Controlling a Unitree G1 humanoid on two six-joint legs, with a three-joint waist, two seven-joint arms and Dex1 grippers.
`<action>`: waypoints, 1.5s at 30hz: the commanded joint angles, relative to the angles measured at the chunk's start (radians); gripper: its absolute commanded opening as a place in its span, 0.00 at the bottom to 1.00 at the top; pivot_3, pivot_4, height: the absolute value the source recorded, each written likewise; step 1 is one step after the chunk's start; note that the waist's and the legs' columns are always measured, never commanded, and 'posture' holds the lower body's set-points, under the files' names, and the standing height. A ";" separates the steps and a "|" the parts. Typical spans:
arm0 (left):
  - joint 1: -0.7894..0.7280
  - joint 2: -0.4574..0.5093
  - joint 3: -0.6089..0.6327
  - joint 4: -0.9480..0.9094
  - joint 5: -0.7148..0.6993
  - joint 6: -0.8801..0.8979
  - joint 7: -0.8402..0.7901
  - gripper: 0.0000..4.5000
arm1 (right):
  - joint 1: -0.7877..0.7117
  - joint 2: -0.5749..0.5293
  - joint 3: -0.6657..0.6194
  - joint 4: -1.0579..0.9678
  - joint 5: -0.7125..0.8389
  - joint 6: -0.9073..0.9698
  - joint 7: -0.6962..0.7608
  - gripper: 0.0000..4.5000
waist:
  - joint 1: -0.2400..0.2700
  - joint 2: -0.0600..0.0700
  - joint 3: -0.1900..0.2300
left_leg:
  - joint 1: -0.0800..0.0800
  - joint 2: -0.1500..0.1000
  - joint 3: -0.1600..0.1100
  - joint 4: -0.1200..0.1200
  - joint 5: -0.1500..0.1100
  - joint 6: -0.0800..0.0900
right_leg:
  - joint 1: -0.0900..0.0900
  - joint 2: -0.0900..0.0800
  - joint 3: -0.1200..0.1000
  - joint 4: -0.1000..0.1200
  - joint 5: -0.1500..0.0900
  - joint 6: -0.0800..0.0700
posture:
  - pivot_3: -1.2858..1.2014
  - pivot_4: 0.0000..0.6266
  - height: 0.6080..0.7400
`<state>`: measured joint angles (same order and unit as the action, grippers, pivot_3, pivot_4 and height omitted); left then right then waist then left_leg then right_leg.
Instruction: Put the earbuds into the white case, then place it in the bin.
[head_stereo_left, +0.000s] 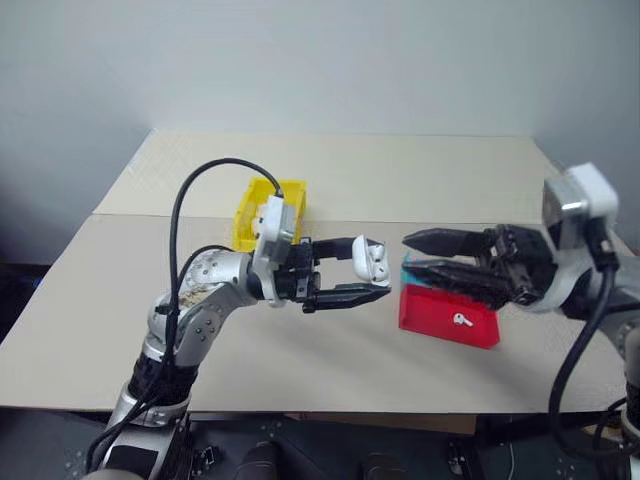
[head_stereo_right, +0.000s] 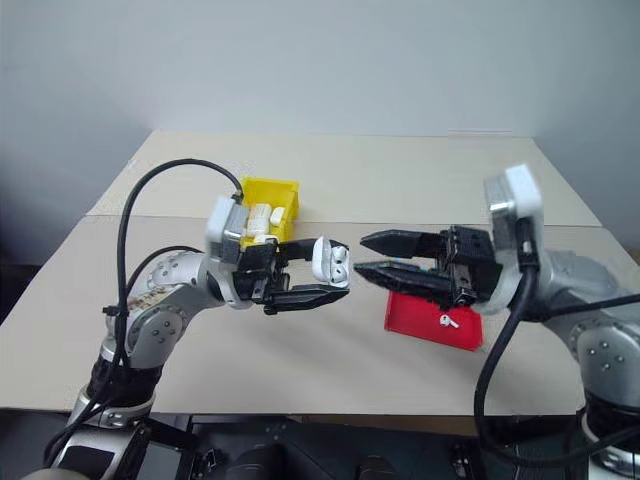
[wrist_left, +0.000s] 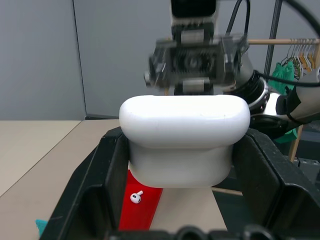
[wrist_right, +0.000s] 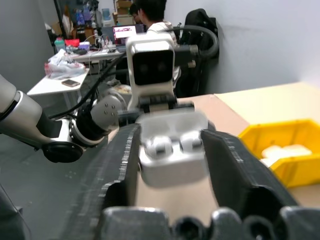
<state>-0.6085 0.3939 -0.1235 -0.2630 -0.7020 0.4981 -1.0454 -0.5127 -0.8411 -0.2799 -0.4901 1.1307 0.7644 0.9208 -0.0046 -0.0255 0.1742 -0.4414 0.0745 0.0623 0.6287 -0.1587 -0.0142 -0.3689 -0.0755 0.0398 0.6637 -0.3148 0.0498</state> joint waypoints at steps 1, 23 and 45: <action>-0.010 -0.020 -0.025 0.036 0.045 -0.047 -0.014 0.62 | -0.110 -0.012 0.096 0.003 -0.107 -0.035 0.004 0.23 | -0.004 0.000 0.000 | 0.000 0.000 0.000 0.000 0.000 0.000 | 0.000 0.000 0.000 0.000 0.000 0.000 | 0.52 0.24 1.00; 0.044 -0.021 0.019 -0.010 0.096 -0.079 0.035 0.62 | -0.263 -0.110 0.315 0.022 -0.481 -0.068 0.120 0.01 | 0.003 0.000 0.000 | -0.005 0.000 0.000 0.001 -0.001 0.001 | -0.005 -0.001 -0.001 -0.001 0.000 0.000 | 0.52 0.24 1.00; -0.228 -0.184 0.196 0.704 0.602 -0.384 0.855 0.62 | 0.016 0.058 0.105 -0.089 -0.371 -0.001 -0.206 0.01 | 0.016 -0.002 -0.001 | -0.005 -0.001 -0.001 0.003 -0.001 0.001 | -0.003 -0.001 -0.002 0.000 0.001 0.001 | 0.52 0.24 1.00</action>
<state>-0.7928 0.2133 0.0797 0.3970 -0.1178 0.1636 -0.1979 -0.4934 -0.7810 -0.1447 -0.5431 0.7483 0.7704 0.7228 0.0118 -0.0272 0.1735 -0.4467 0.0733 0.0614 0.6313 -0.1594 -0.0130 -0.3716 -0.0766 0.0380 0.6633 -0.3141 0.0509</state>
